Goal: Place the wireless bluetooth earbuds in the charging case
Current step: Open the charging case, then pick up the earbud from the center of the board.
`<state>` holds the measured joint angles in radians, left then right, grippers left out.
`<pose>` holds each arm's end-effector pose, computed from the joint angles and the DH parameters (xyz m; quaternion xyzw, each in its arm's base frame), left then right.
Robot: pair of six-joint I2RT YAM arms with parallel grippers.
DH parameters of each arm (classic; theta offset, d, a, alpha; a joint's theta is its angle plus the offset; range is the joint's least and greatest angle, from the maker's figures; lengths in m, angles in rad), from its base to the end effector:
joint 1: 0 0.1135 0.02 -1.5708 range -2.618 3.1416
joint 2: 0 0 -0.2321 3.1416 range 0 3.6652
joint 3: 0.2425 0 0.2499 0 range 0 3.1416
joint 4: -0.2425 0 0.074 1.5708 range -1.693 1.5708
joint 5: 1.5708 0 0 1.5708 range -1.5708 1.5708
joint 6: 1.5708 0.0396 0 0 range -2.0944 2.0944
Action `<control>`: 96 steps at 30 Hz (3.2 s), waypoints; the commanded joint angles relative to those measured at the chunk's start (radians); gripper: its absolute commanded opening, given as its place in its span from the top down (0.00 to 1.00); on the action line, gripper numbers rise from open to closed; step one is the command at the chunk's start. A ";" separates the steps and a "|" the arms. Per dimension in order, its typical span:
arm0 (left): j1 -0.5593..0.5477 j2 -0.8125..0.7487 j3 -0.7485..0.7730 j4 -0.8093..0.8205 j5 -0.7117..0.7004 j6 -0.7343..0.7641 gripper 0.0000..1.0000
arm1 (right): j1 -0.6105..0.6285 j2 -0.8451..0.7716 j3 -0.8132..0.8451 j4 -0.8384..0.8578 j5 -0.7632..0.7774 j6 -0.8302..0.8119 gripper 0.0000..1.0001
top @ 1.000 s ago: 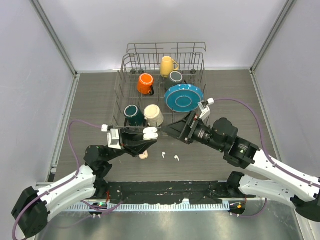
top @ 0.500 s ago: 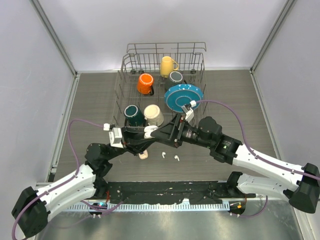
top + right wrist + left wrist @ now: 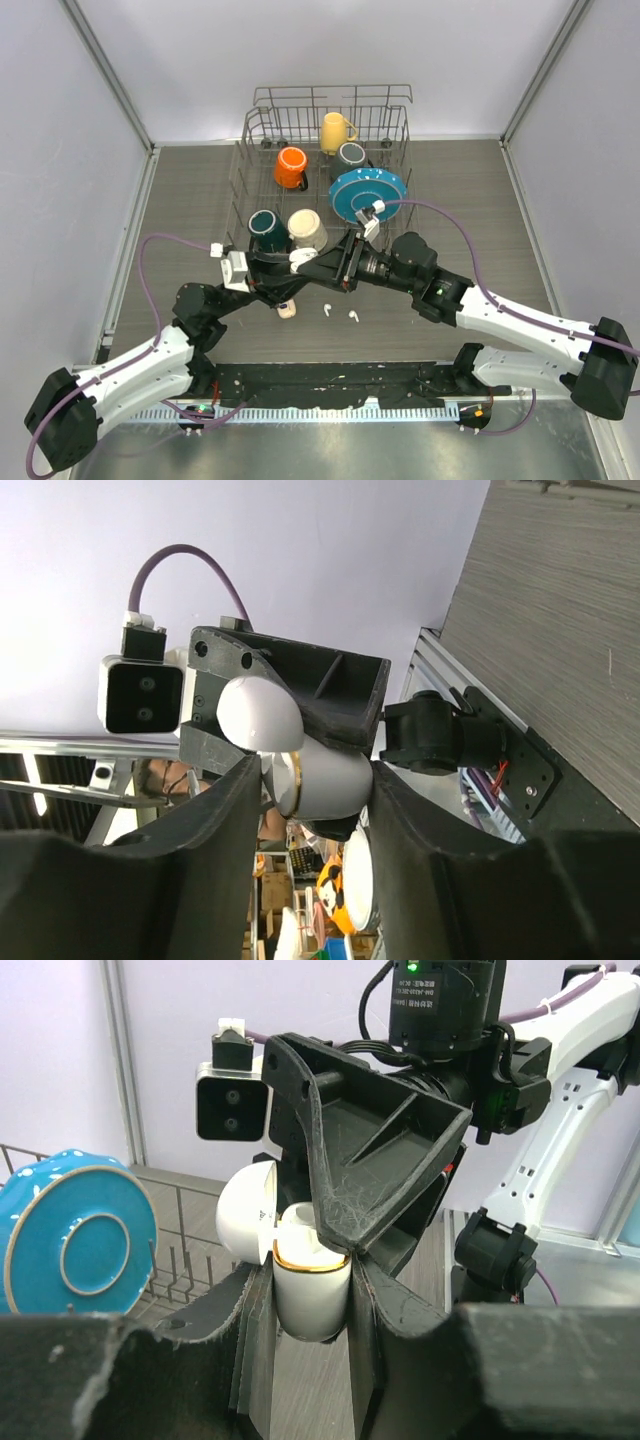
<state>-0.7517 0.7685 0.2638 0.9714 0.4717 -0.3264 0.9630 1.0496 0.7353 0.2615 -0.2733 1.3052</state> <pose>0.1280 -0.1443 0.2592 0.3021 0.4564 -0.5301 0.6476 0.1429 0.2242 0.2909 0.0300 0.7242 0.6596 0.1988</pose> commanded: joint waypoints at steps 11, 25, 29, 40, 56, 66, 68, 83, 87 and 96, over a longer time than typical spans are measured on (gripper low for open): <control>-0.002 0.005 0.046 0.058 0.004 0.000 0.99 | -0.001 -0.017 -0.008 0.070 -0.006 -0.001 0.65; -0.003 -0.150 -0.049 -0.051 -0.157 0.024 1.00 | -0.001 -0.278 0.067 -0.407 0.258 -0.273 0.13; -0.003 -0.247 -0.070 -0.173 -0.200 0.038 1.00 | -0.001 -0.281 0.137 -0.677 0.347 -0.365 0.29; -0.002 -0.515 -0.080 -0.450 -0.234 0.067 1.00 | 0.009 -0.215 0.044 -0.923 0.345 -0.532 0.47; -0.003 -0.525 -0.069 -0.482 -0.235 0.061 1.00 | 0.129 -0.088 -0.062 -0.733 0.576 -0.730 0.43; -0.003 -0.505 -0.069 -0.471 -0.229 0.056 1.00 | 0.138 0.004 -0.180 -0.496 0.536 -0.819 0.43; -0.003 -0.497 -0.071 -0.462 -0.231 0.052 1.00 | 0.140 0.019 -0.198 -0.443 0.530 -0.846 0.43; -0.002 -0.468 -0.063 -0.445 -0.229 0.052 1.00 | 0.140 0.167 -0.235 -0.309 0.559 -0.942 0.49; -0.003 -0.468 -0.064 -0.447 -0.231 0.049 1.00 | 0.140 0.185 -0.246 -0.281 0.543 -0.937 0.51; -0.003 -0.471 -0.064 -0.450 -0.232 0.050 1.00 | 0.140 0.236 -0.247 -0.266 0.554 -0.936 0.52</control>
<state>-0.7525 0.2974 0.1864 0.4744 0.2493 -0.2802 1.0981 1.2766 0.4889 -0.0582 0.2604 0.3794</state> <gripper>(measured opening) 0.319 0.488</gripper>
